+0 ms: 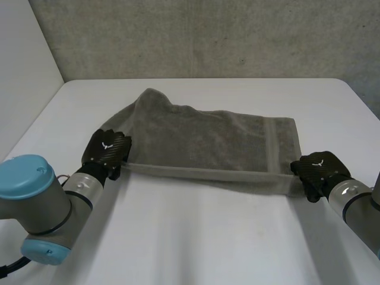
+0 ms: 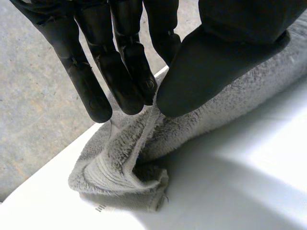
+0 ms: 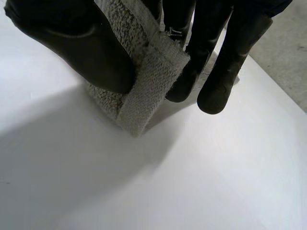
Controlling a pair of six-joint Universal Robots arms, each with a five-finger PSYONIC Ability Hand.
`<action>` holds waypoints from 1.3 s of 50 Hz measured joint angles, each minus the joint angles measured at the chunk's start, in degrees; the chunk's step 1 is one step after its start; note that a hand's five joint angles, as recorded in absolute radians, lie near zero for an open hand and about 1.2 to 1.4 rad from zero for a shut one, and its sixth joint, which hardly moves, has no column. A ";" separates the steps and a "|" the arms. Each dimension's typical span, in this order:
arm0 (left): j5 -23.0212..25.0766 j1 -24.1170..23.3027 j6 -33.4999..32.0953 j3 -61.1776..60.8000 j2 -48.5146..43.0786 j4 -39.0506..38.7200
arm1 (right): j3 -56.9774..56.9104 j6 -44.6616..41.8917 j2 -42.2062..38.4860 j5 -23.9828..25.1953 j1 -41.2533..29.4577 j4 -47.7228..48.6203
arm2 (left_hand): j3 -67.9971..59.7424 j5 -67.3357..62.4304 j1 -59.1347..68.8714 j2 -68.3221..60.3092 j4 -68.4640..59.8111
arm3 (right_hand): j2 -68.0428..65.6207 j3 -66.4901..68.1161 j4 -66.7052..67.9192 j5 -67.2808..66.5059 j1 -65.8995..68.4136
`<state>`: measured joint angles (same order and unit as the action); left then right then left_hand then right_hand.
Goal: Fold the towel.
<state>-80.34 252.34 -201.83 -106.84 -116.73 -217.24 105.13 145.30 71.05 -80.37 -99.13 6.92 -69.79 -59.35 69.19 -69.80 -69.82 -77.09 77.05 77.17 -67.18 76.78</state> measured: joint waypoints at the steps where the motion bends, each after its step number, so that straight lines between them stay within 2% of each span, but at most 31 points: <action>1: 0.00 0.00 -0.02 -0.04 -0.14 -0.59 | 0.48 -0.04 0.27 0.25 0.26 0.69 | 0.00 0.00 0.00 0.00 0.00 | 0.00 0.00 0.00 0.00 0.00; 3: 0.02 0.00 -0.09 -0.14 -0.42 -1.68 | 1.19 -0.10 0.83 0.82 0.66 1.62 | 3.14 2.17 -2.38 3.18 2.89 | 0.00 0.00 0.00 0.00 0.00; 8: 0.05 0.00 -0.44 -0.53 -1.49 -5.07 | 2.64 -0.16 2.34 3.07 1.55 2.99 | 20.07 19.72 -19.41 20.12 20.14 | 0.00 0.00 0.00 0.00 0.00; 18: 0.09 0.12 -0.60 0.10 -3.90 -6.70 | 3.42 -0.19 2.62 4.63 1.69 3.13 | 33.78 33.53 -33.03 33.80 33.81 | 0.00 0.00 0.01 0.00 0.00; 32: 0.05 1.13 -0.75 2.21 -6.58 -5.69 | 3.29 -0.19 2.87 4.52 1.97 3.22 | 38.27 38.14 -37.67 38.29 38.29 | 0.00 0.00 0.01 0.00 0.00; 45: -0.59 5.81 -3.08 4.53 -7.22 -5.98 | 2.88 -0.19 3.08 4.52 4.22 3.46 | 37.22 36.72 -36.58 37.20 37.35 | 0.00 0.00 0.01 0.00 0.00; 46: -9.49 3.99 3.41 15.05 -6.60 -1.62 | 1.69 -0.46 3.71 4.53 5.25 3.08 | 0.43 1.12 -1.63 0.41 0.42 | 0.00 0.00 0.02 -0.01 0.00; 55: -4.63 7.86 -3.17 5.73 11.57 0.41 | -2.60 -0.34 13.06 4.34 7.04 -1.19 | 0.09 0.68 -1.16 0.11 0.05 | 0.00 0.00 0.02 -0.01 0.00; 58: -2.26 9.95 -5.38 3.62 20.70 4.28 | -6.46 -0.36 17.56 5.73 8.51 -6.56 | 0.08 0.52 -0.76 0.10 0.04 | 0.00 0.00 0.02 -0.01 0.00; 65: 2.02 11.75 -7.05 3.13 34.30 15.47 | -16.57 -0.72 23.11 11.17 11.21 -20.59 | 0.07 0.11 -0.27 0.07 0.03 | 0.00 0.00 0.02 -0.26 0.00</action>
<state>-78.32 264.09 -208.89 -103.71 -82.43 -201.77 88.56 144.58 94.16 -69.20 -87.92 -13.67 -69.71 -59.23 68.93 -69.72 -69.79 -77.09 77.05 77.19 -67.44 76.78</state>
